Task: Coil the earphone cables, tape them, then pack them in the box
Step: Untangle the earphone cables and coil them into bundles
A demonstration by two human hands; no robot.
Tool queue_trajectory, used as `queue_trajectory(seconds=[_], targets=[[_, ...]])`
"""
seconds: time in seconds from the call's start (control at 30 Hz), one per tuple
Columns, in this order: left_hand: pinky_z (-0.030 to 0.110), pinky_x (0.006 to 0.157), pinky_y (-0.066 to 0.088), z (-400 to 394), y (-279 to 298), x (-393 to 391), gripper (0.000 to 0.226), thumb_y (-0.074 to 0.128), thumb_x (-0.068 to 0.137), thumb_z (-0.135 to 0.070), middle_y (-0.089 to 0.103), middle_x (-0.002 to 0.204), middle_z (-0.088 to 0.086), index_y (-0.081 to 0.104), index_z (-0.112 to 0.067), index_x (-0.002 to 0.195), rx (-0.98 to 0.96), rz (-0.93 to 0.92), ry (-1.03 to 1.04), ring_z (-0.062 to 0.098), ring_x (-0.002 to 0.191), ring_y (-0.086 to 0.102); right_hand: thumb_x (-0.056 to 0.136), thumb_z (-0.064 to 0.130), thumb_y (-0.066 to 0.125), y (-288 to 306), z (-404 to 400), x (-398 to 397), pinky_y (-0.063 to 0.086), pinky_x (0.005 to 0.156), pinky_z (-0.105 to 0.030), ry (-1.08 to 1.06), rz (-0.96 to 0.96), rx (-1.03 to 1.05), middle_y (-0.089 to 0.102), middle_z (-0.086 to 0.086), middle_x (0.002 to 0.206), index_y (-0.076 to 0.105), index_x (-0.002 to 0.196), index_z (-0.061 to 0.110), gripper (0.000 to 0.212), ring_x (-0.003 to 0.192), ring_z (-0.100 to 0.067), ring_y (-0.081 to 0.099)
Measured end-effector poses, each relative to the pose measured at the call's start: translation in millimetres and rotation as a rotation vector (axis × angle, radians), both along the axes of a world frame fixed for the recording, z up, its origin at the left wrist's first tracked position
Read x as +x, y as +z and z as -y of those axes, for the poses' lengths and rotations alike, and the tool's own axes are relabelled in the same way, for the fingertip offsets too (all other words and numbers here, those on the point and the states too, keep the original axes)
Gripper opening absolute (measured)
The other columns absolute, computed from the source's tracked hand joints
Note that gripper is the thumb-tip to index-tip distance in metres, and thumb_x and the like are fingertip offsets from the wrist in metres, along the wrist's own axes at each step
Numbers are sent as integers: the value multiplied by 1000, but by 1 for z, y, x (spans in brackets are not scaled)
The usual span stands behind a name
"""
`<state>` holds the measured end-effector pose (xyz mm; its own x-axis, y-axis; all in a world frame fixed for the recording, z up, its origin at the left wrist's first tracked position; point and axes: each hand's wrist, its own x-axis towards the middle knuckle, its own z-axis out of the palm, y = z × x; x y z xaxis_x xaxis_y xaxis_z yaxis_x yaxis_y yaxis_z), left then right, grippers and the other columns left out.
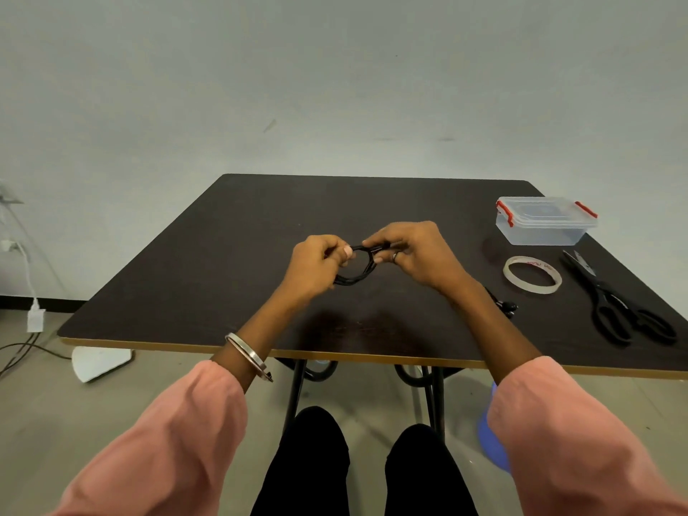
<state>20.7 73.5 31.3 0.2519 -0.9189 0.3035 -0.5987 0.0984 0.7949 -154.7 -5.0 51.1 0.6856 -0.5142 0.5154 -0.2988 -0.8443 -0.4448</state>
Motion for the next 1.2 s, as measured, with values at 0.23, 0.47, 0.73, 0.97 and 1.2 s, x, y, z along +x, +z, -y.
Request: queue_trajectory(seconds=[0.23, 0.47, 0.73, 0.97, 1.2], targets=[[22, 47, 40, -4, 6, 0, 21, 53, 98, -18, 60, 72, -1, 70, -11, 89, 162, -433, -118, 8, 59, 50, 78, -12, 67, -12, -14, -13, 58, 83, -45, 162, 335, 809, 63, -17, 119, 66, 113, 7, 40, 111, -32, 61], [21, 47, 42, 0, 7, -6, 19, 59, 94, -22, 59, 69, -2, 73, -12, 86, 194, -499, -97, 8, 60, 53, 77, -6, 72, -15, -21, -10, 58, 78, -49, 127, 369, 890, 58, -13, 125, 61, 123, 11, 50, 106, -30, 65], [22, 54, 43, 2, 0, -19, 26, 61, 93, -32, 63, 76, 0, 75, -10, 92, 323, -436, -46, 9, 62, 52, 84, -3, 66, -18, -16, -14, 56, 56, -27, -121, 597, 1023, 69, -10, 85, 62, 113, 2, 29, 71, -21, 68], [18, 66, 43, 12, -16, -51, 16, 69, 87, -30, 70, 83, -3, 76, -16, 89, 184, -265, -12, 8, 77, 60, 85, 2, 66, -15, -10, -43, 56, 56, -24, -246, 419, 882, 70, -15, 92, 65, 110, 1, 24, 75, -21, 66], [33, 74, 57, 35, -27, -81, 14, 70, 86, -31, 71, 74, -3, 75, -18, 85, 78, -21, 37, 9, 73, 66, 83, 4, 70, 0, 20, -74, 59, 72, -32, -305, -54, 647, 73, -11, 90, 66, 109, 5, 27, 83, -22, 71]])
